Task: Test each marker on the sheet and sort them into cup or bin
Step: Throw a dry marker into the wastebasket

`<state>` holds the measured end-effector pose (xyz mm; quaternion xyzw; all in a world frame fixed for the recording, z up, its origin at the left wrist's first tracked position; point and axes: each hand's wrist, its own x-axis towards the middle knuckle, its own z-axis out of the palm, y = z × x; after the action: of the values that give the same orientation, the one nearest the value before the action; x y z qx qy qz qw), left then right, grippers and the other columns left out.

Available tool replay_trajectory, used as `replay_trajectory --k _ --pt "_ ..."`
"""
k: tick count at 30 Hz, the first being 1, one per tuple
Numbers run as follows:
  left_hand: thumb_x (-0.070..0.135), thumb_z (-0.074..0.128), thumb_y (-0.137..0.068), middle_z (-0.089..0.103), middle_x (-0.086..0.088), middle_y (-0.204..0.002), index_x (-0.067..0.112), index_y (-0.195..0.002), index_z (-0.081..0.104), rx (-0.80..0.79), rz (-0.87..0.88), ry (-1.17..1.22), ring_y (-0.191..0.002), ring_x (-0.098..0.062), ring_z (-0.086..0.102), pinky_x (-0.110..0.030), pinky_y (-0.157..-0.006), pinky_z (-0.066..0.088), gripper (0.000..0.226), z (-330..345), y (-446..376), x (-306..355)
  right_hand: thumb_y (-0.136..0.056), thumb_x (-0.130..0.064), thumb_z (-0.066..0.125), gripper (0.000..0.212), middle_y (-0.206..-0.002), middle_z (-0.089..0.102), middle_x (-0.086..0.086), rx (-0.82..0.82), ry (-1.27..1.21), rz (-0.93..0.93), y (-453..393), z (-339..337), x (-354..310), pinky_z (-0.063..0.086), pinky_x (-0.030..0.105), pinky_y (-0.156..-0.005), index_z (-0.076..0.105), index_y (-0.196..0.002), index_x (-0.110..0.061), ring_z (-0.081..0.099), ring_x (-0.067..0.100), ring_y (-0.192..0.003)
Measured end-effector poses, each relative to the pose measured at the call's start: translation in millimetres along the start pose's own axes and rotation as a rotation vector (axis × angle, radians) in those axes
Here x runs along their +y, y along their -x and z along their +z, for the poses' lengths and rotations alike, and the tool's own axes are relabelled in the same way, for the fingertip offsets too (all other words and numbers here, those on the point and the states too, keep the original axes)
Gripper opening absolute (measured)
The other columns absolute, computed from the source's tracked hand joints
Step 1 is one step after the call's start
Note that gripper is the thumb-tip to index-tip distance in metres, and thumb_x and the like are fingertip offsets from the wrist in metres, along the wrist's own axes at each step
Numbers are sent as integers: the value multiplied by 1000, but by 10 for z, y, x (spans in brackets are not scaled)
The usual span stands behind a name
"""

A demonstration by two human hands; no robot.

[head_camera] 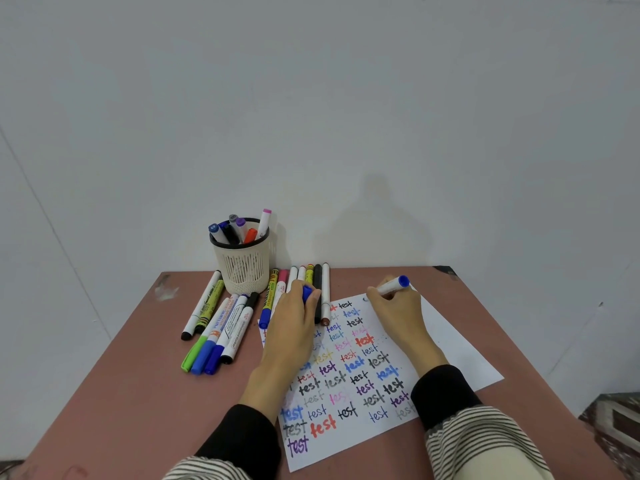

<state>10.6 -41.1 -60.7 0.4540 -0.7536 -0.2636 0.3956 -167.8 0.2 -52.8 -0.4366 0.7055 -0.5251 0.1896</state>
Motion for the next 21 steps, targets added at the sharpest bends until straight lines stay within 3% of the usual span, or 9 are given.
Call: replay_trajectory --k 4,8,14,21 --pt "36 38 -103 58 2 -87 21 -106 50 0 -2 8 -77 -9 53 -20 -61 36 19 8 -7 0 -88 -12 61 17 -64 54 1 -3 2 2 -2 -3 -4 40 21 -56 55 -74 -5 50 10 -58" --pt "36 38 -103 57 1 -86 21 -105 49 3 -5 7 -75 -11 53 -21 -59 35 18 12 -7 -2 -90 -18 64 16 -71 63 2 4 -16 -19 6 -6 -4 41 20 -58 61 -78 -8 55 9 -62" --pt "36 38 -103 57 1 -87 21 -106 49 -3 -10 0 -75 -9 52 -18 -59 36 19 6 -1 2 -88 -13 60 19 -66 53 6 -1 -37 34 -19 -4 4 40 25 -55 52 -73 -6 50 15 -60" --pt "35 38 -103 57 1 -87 21 -105 49 -6 -4 12 -77 -11 53 -20 -61 37 18 -3 4 12 -92 -15 60 18 -69 57 5 9 26 -19 -2 6 -3 42 22 -59 57 -79 -3 52 11 -62"
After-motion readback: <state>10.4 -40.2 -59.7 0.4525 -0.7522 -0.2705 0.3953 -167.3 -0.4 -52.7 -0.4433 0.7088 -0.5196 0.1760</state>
